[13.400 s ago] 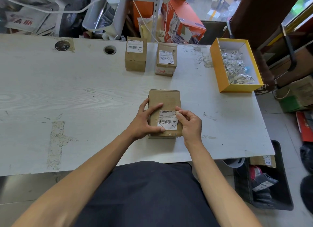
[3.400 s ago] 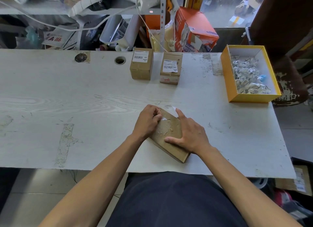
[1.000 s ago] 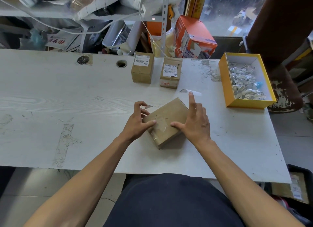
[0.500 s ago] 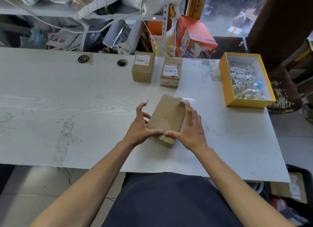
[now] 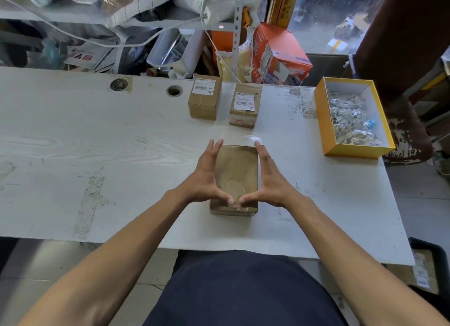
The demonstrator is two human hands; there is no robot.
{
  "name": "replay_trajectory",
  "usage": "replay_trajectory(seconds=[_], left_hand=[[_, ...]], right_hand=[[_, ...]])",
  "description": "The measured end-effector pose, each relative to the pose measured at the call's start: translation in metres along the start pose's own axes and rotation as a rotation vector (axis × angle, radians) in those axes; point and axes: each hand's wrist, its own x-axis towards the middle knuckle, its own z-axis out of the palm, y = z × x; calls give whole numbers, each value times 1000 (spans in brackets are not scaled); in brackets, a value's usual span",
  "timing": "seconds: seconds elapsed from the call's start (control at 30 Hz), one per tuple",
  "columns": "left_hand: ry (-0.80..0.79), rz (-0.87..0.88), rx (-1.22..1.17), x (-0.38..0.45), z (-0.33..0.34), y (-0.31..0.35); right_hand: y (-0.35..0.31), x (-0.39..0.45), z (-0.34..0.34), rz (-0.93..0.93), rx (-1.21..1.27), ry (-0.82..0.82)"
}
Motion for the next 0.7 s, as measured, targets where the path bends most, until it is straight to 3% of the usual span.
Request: replay_trajectory(seconds=[0.13, 0.33, 0.47, 0.57, 0.7], left_hand=[[19, 35, 28, 12, -2, -4], [265, -72, -17, 35, -5, 5], [444, -137, -108, 37, -5, 3], [315, -98, -215, 23, -4, -8], [77, 0, -136, 6, -1, -11]], right_hand=[[2, 9, -1, 19, 37, 16], [-1, 30, 0, 126, 205, 207], [-6, 32, 4, 141, 225, 208], [-7, 22, 8, 118, 241, 100], [-11, 13, 12, 63, 143, -15]])
